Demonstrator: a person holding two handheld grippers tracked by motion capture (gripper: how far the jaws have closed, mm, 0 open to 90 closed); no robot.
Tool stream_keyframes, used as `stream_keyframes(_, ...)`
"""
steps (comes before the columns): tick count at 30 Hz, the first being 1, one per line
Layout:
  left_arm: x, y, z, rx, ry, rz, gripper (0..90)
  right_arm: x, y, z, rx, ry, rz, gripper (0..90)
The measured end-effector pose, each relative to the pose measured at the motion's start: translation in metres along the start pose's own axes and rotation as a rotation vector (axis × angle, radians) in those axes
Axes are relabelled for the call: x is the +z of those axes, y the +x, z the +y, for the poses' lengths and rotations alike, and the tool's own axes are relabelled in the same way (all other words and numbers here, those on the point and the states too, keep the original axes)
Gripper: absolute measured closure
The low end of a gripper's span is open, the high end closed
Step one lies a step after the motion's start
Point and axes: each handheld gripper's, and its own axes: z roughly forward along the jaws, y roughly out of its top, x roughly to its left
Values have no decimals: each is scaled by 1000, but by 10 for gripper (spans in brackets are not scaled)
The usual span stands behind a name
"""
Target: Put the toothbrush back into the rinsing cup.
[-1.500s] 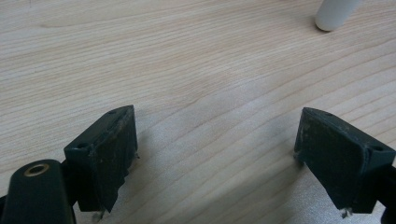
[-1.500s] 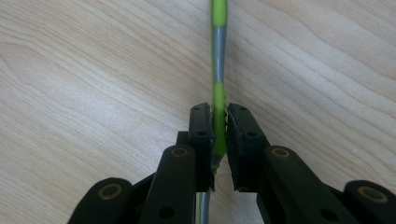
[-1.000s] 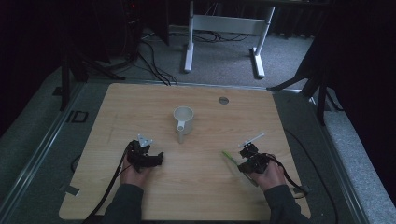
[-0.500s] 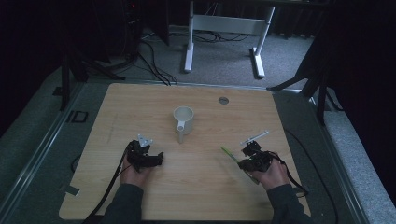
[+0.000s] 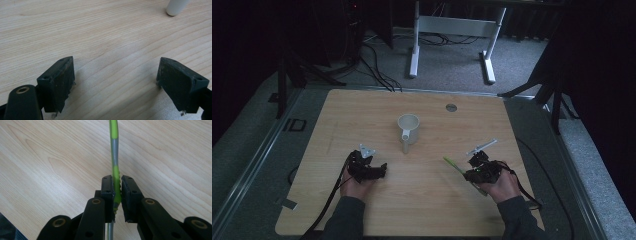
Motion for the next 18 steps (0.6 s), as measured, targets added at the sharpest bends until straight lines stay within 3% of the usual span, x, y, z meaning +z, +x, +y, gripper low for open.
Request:
stream_keyframes(8, -3, -1, 0, 6, 19, -7, 198, -2, 6, 6, -35, -14, 19, 807)
stream_keyframes(9, -5, -1, 1, 5, 21, -2, 236, -3, 7, 8, -39, -18, 26, 807)
stream_keyframes(18, -7, 0, 1, 8, 10, -3, 284, -5, 11, 18, -86, -34, 42, 807)
